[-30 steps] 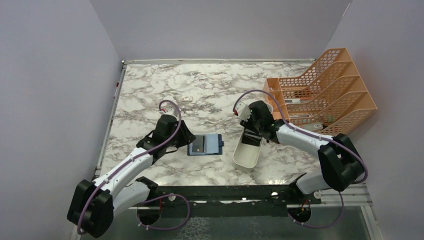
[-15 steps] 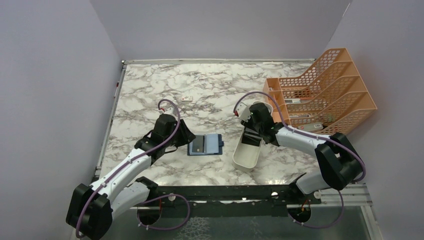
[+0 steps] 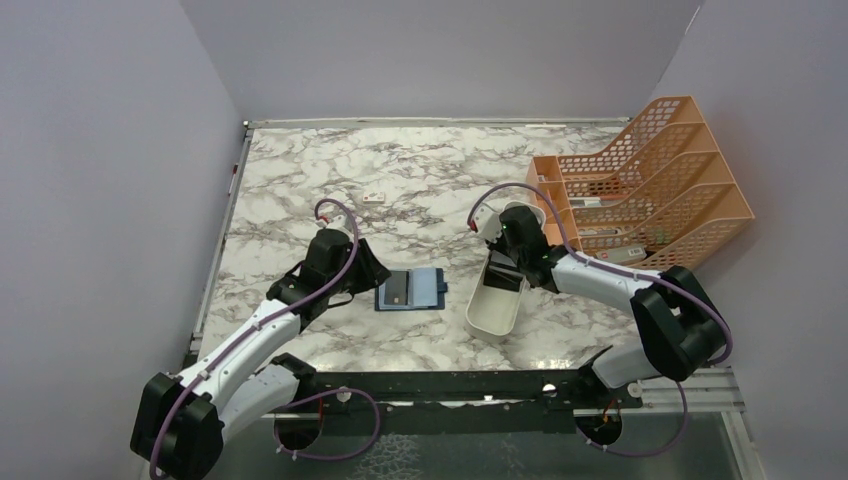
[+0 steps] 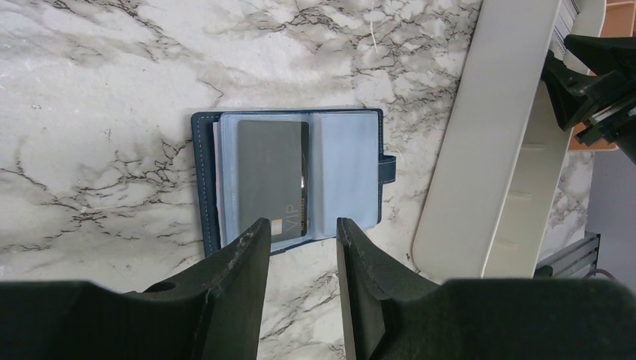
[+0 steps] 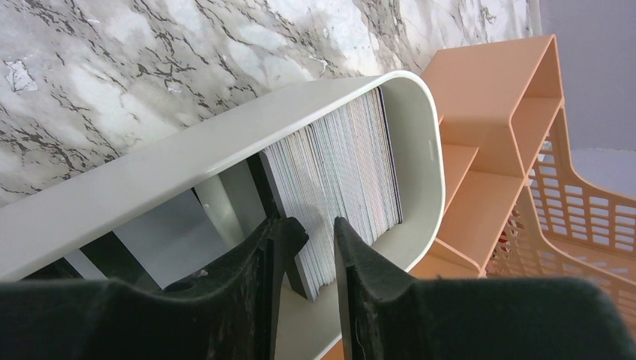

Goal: Put the credit cards into the card holder
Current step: Pick up the credit card from the storage box.

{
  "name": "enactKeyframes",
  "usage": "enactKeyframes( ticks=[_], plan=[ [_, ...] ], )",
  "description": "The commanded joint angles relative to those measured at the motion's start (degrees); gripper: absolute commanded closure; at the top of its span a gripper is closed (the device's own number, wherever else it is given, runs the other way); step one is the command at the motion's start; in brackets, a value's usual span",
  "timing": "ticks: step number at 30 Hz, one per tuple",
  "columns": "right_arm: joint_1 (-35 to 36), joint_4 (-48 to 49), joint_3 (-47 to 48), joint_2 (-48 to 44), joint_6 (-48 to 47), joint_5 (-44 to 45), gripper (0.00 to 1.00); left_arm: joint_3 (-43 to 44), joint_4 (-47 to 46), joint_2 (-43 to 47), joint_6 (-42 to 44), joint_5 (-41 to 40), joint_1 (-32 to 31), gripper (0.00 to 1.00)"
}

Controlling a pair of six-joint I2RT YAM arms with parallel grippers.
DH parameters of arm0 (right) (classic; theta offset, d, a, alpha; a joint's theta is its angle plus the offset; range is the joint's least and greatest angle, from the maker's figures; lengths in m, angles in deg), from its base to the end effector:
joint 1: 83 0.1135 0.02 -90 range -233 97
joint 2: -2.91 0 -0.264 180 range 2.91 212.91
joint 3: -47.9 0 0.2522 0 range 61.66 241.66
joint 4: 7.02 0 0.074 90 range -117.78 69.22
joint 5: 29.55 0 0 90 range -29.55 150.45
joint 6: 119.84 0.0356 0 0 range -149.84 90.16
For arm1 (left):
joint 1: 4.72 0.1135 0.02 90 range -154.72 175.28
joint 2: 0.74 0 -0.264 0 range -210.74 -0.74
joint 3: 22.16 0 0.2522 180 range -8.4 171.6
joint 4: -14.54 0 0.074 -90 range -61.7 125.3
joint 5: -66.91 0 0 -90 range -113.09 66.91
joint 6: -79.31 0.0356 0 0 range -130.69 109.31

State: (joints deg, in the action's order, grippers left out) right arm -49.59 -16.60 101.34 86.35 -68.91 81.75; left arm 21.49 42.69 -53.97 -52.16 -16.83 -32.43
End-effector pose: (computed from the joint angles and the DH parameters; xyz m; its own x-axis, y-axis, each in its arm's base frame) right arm 0.2499 0.1494 0.1814 -0.2369 -0.8597 -0.4525 -0.5521 0.5024 -0.6655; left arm 0.1727 -0.0951 0.2161 -0.7626 -0.3430 -0.5484 0.0448 0.8178 -0.5738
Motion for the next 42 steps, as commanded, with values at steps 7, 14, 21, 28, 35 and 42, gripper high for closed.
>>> enactKeyframes(
  ticks=[7, 14, 21, 28, 35, 42],
  plan=[
    [-1.3, 2.3, 0.1, -2.5, 0.6, 1.0, 0.72, 0.9, 0.3, 2.4, -0.2, 1.0, 0.3, 0.59],
    [-1.3, -0.9, 1.2, -3.9, 1.8, -0.6, 0.88, 1.2, 0.2, 1.8, -0.4, 1.1, 0.2, 0.59],
    [-1.3, -8.3, 4.4, -5.1, 4.1, -3.6, 0.99, 1.3, 0.1, 1.7, -0.5, 1.5, 0.2, 0.59],
    [-1.3, -18.2, 8.6, -7.6, 8.6, -7.9, 0.99, 1.8, -0.6, 2.1, -1.4, 3.1, 0.3, 0.59],
    [-1.3, -23.8, 11.7, -9.7, 12.6, -8.4, 0.99, 2.0, -2.9, 2.8, -2.6, 7.0, 0.3, 0.59],
    [-1.2, -30.4, 16.1, -12.3, 20.6, -7.1, 0.99, 1.1, -9.2, 4.6, -8.4, 15.4, 0.3, 0.59]
  ],
)
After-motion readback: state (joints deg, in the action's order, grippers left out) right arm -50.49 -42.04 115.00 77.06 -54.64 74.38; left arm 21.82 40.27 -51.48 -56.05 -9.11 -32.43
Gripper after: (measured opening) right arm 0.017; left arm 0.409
